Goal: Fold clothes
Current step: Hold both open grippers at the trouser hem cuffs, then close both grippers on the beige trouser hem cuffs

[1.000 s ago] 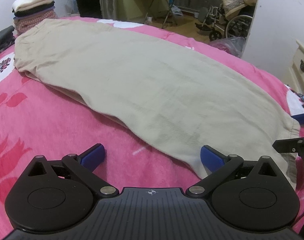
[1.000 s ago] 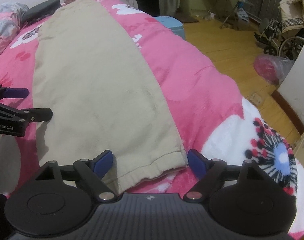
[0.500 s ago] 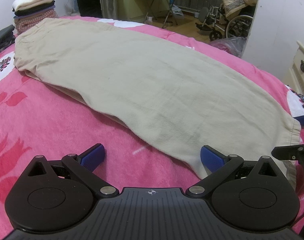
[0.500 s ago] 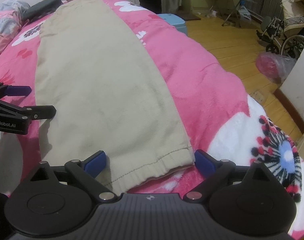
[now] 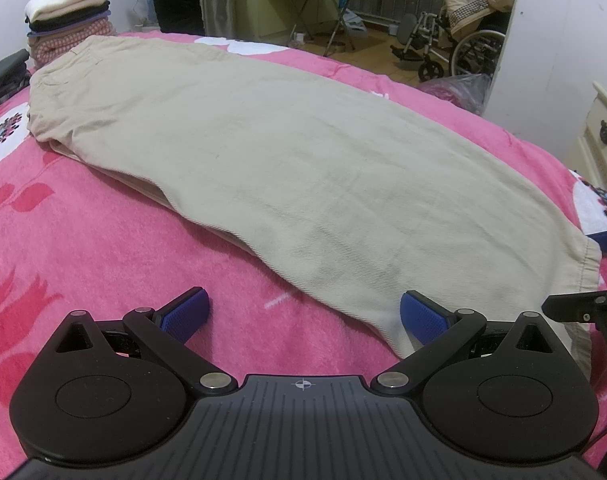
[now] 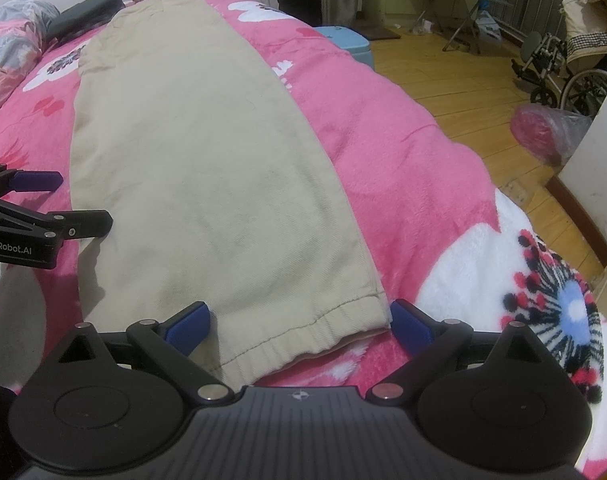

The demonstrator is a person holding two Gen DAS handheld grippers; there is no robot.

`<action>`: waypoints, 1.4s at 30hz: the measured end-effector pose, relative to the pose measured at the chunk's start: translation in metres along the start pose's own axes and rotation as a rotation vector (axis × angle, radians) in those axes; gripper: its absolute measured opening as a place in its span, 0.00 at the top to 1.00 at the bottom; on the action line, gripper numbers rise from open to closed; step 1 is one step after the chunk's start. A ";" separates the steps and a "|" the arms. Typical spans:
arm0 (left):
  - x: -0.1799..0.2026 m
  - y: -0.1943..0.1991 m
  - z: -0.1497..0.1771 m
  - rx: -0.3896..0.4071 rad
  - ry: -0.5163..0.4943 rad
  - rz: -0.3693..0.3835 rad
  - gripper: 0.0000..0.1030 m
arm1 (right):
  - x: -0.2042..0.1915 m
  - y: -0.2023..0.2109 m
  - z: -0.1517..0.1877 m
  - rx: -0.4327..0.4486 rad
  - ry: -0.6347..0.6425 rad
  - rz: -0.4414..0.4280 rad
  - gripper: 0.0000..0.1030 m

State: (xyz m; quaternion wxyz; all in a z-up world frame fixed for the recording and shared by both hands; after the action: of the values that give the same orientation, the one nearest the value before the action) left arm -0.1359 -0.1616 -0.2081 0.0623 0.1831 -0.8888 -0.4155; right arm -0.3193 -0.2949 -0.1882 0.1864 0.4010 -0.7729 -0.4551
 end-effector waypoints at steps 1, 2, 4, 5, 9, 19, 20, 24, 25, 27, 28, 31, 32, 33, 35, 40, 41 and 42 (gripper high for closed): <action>0.000 0.000 0.000 0.000 0.000 0.000 0.00 | 0.000 0.000 0.000 0.000 0.000 0.001 0.04; 0.000 0.000 0.000 0.000 0.000 0.000 0.00 | 0.000 0.000 0.000 -0.001 0.000 0.001 0.04; 0.000 0.000 0.000 0.000 0.000 0.000 0.00 | 0.000 0.000 0.000 -0.001 0.000 0.001 0.04; 0.001 0.000 0.000 0.000 0.000 0.000 0.00 | 0.000 0.000 0.000 -0.002 0.000 0.002 0.04; 0.001 0.000 0.000 0.000 0.001 -0.001 0.00 | 0.000 0.000 0.000 -0.003 0.000 0.003 0.04; 0.001 0.001 0.000 -0.001 0.000 0.000 0.00 | 0.000 0.001 0.000 -0.005 0.000 0.005 0.04; 0.001 0.001 0.000 0.000 0.000 0.000 0.00 | 0.000 0.001 0.000 -0.006 0.001 0.005 0.04; 0.001 0.001 -0.001 0.000 -0.001 0.000 0.00 | -0.001 0.001 0.001 -0.005 0.000 0.006 0.04; 0.001 0.001 -0.001 0.000 0.000 0.000 0.00 | -0.001 0.001 0.001 -0.005 0.000 0.006 0.04; 0.001 0.000 0.000 0.001 0.000 0.000 0.00 | -0.001 0.001 0.001 -0.005 0.001 0.007 0.03; 0.001 0.000 0.000 0.001 0.000 0.000 0.00 | -0.001 0.001 0.001 -0.005 0.001 0.007 0.03; 0.001 0.000 0.000 0.002 0.000 0.000 0.00 | -0.001 0.001 0.001 -0.004 0.001 0.008 0.03; 0.001 0.000 0.000 0.002 0.000 0.000 0.00 | -0.001 0.001 0.002 -0.004 0.001 0.008 0.03; 0.001 0.000 0.000 0.002 0.000 0.000 0.00 | -0.001 0.001 0.001 -0.004 0.001 0.008 0.03; 0.001 0.001 0.000 0.002 0.000 0.000 0.00 | 0.000 0.001 0.001 -0.004 0.003 0.007 0.03; 0.001 0.002 0.000 -0.004 0.008 0.002 0.00 | -0.001 0.000 0.001 -0.005 0.003 0.012 0.02; 0.001 0.002 -0.001 -0.005 0.009 0.002 0.00 | -0.001 0.000 0.001 -0.006 0.002 0.011 0.02; 0.001 0.002 -0.001 -0.006 0.011 0.002 0.00 | -0.001 0.001 0.000 -0.007 0.004 0.009 0.02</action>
State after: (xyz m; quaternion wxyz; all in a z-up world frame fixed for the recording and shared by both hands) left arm -0.1375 -0.1612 -0.2060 0.0680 0.1844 -0.8873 -0.4172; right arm -0.3195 -0.2940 -0.1878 0.1912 0.3976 -0.7729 -0.4561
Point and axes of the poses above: each gripper's, at about its wrist camera, not at the fingertips, and y roughly against the way its jaws point, x to its right, z to its underside, the point moved 10 cm from there along -y, roughly the way its jaws point, and after that the axes turned 6 degrees about -y, right-handed, at the moved point
